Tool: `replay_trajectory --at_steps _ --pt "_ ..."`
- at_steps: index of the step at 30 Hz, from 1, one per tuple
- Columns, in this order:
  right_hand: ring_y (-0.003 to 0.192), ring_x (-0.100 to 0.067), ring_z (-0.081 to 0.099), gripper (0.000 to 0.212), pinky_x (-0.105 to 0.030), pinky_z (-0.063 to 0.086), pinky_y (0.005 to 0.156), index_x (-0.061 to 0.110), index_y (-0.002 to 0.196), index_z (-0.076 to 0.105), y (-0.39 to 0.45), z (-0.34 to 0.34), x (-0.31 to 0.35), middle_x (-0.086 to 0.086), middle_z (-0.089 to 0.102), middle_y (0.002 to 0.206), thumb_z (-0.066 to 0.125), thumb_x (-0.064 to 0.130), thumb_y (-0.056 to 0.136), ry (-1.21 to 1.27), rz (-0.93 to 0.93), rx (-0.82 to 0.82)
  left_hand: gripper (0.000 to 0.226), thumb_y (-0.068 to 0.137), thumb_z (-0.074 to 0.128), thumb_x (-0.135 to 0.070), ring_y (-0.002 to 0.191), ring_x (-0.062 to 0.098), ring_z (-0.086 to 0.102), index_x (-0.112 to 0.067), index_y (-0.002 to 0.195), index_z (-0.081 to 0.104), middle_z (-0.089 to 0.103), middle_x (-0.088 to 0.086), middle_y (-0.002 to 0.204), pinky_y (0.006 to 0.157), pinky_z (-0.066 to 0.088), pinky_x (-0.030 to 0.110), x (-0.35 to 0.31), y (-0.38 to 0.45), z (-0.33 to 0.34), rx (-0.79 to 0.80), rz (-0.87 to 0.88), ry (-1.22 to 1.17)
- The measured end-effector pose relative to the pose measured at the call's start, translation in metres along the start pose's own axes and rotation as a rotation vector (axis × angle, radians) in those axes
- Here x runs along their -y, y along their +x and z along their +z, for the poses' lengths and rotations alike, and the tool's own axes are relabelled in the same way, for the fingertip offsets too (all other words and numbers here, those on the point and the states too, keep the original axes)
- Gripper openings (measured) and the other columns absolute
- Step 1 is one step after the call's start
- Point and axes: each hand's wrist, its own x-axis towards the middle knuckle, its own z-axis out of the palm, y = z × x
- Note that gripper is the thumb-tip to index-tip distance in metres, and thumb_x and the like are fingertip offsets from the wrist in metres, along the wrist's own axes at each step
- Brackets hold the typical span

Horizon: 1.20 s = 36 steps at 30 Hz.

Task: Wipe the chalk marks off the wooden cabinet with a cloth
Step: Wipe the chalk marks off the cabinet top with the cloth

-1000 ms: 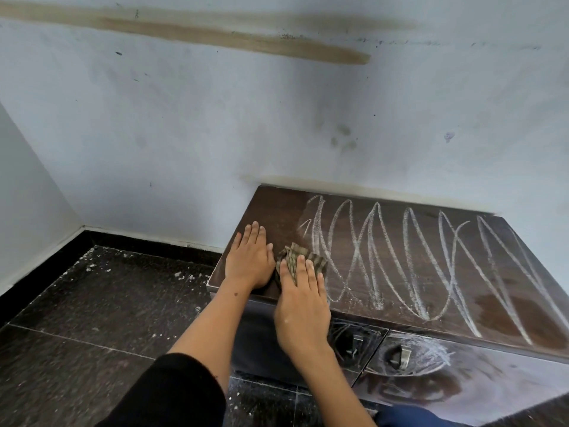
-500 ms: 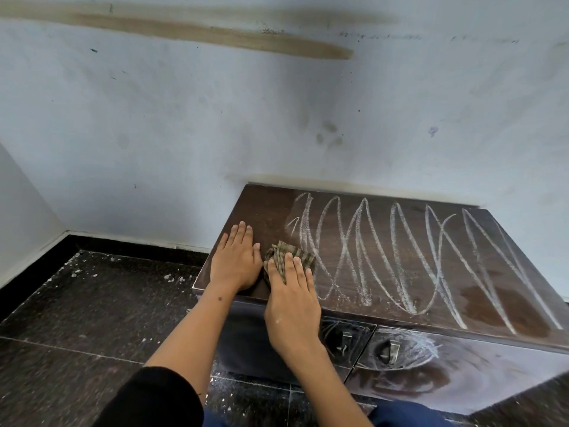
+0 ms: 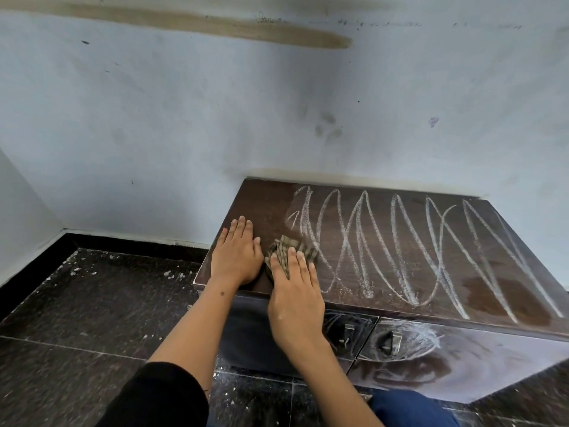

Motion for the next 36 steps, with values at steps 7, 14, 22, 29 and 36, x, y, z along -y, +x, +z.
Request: replay_trajectory --at_steps 7,14,22,29,36 --pt "0.147 -0.020 0.000 0.056 -0.035 -0.001 0.120 0.022 0.150 0.019 0.044 0.000 -0.007 -0.007 0.006 0.159 0.037 0.014 0.097 -0.008 0.015 0.145 0.053 0.101 0.019 -0.030 0.146 0.018 0.003 -0.008 0.150 0.012 0.007 0.007 0.158 0.118 0.001 0.033 -0.002 0.000 -0.002 0.018 -0.009 0.015" --pt "0.147 -0.020 -0.001 0.056 -0.033 -0.007 0.117 0.020 0.150 0.017 0.003 -0.013 -0.007 -0.007 0.005 0.159 0.035 0.011 0.098 0.030 -0.014 0.099 0.055 0.101 0.019 -0.030 0.146 0.023 -0.002 -0.005 0.149 0.008 0.002 0.011 0.158 0.117 -0.002 0.037 -0.012 0.000 -0.007 0.070 -0.041 0.018" --pt "0.146 -0.017 0.001 0.052 -0.032 -0.001 0.119 0.023 0.149 0.023 0.042 -0.009 -0.023 -0.005 0.009 0.159 0.033 0.016 0.098 0.003 -0.015 0.190 0.056 0.101 0.017 -0.034 0.146 0.019 0.000 -0.007 0.150 0.010 0.005 0.008 0.158 0.118 0.000 0.037 -0.017 -0.002 0.002 0.044 -0.014 0.023" --pt "0.147 -0.017 0.001 0.053 -0.030 -0.006 0.117 0.022 0.150 0.019 0.017 -0.014 -0.021 -0.005 0.007 0.159 0.031 0.014 0.098 0.006 -0.016 0.095 0.056 0.101 0.018 -0.034 0.146 0.018 0.001 -0.008 0.150 0.010 0.005 0.007 0.158 0.118 -0.001 0.036 -0.016 -0.003 0.002 0.029 -0.007 0.020" --pt "0.146 -0.016 0.000 0.052 -0.032 -0.002 0.119 0.024 0.149 0.023 0.036 -0.013 -0.025 -0.003 0.007 0.159 0.033 0.016 0.099 0.011 0.013 0.174 0.056 0.101 0.019 -0.034 0.146 0.018 0.002 -0.009 0.150 0.012 0.007 0.007 0.158 0.118 0.000 0.036 -0.016 -0.002 0.003 0.018 -0.010 0.004"
